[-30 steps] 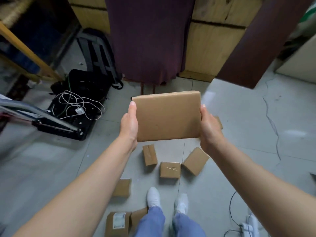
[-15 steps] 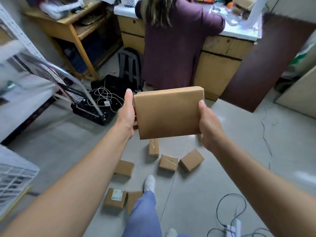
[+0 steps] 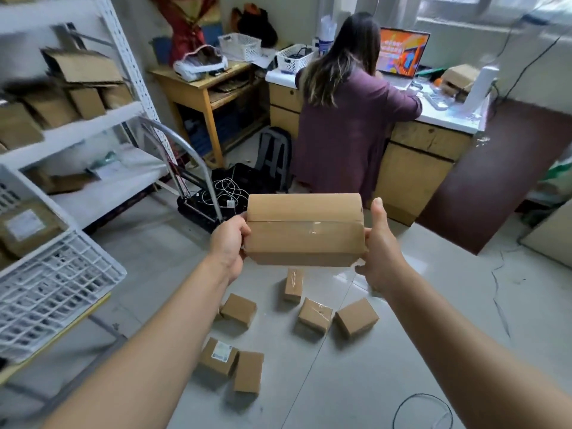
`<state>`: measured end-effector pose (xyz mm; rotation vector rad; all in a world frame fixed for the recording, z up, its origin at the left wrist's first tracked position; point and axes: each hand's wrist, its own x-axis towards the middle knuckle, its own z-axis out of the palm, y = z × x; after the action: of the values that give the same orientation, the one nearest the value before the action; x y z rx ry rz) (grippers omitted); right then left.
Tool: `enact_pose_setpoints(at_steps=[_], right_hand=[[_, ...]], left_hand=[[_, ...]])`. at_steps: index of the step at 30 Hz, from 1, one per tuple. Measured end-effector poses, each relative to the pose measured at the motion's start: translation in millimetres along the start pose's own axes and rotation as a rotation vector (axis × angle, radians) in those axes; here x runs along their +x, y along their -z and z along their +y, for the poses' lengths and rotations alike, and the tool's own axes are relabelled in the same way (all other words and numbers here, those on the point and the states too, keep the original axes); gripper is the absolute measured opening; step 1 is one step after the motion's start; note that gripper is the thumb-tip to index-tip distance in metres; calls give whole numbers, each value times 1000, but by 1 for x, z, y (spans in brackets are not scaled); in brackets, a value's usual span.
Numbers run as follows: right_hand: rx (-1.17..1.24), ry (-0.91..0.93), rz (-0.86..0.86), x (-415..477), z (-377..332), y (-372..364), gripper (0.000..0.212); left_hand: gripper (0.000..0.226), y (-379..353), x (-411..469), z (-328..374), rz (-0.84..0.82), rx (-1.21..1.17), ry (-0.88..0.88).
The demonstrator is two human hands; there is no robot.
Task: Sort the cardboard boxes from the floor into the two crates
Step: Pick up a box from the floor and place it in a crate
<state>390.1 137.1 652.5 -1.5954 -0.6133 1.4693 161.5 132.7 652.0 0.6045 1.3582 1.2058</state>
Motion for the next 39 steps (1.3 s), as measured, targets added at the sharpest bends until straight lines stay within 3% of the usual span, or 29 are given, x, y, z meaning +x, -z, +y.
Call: enact_pose_setpoints(at_steps=[2, 4, 11, 15, 24, 31, 39], right_hand=[[10, -36, -25, -5, 8, -10, 74], [26, -42, -41, -9, 19, -30, 64], [72, -27, -235, -43, 65, -146, 44], [17, 31, -344, -77, 87, -238, 42], [-33, 91, -477, -159, 134, -443, 34], [-80, 134, -560, -185, 145, -538, 32], [-189, 105, -743, -190, 161, -662, 26]], left_hand=[[56, 17, -5, -7, 57, 0, -42], [61, 40, -11, -10, 139, -49, -60], [16, 167, -34, 0, 365, -240, -71], [28, 262, -45, 20, 441, -251, -90], [19, 469, -83, 83, 580, -374, -141], [20, 556, -89, 107, 626, -410, -183], [35, 644, -81, 126, 881, -526, -192]])
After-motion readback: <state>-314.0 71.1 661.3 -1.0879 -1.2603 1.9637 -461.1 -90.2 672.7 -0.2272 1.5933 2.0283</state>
